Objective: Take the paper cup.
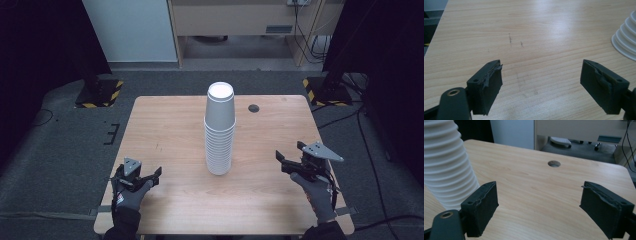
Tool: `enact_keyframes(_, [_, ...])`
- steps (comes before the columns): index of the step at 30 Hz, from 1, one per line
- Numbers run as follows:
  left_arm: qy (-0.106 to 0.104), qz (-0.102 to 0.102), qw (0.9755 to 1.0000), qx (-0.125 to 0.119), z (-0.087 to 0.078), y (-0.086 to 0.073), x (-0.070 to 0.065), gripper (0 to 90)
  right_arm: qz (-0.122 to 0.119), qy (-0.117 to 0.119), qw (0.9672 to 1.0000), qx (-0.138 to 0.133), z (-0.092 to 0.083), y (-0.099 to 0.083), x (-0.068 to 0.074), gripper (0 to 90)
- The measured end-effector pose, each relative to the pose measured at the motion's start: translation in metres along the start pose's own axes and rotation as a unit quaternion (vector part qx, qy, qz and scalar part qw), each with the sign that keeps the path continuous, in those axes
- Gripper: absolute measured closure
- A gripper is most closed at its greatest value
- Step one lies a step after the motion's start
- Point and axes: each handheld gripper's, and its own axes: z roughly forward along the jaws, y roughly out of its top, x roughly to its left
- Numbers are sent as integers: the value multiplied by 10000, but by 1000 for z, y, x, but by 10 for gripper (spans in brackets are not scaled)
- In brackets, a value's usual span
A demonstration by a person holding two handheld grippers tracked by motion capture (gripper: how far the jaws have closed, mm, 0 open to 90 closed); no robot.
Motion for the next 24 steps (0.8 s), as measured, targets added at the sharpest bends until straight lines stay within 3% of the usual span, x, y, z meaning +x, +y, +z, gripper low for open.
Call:
enact_keyframes(13, [-13,-2,10000,-19,0,0,1,167,-145,310,9986,-415,2,35,29,142])
enact_keyframes(24, [-12,-46,10000,-41,-1,-1,1,167,-137,483,9959,-749,-5,67,39,143])
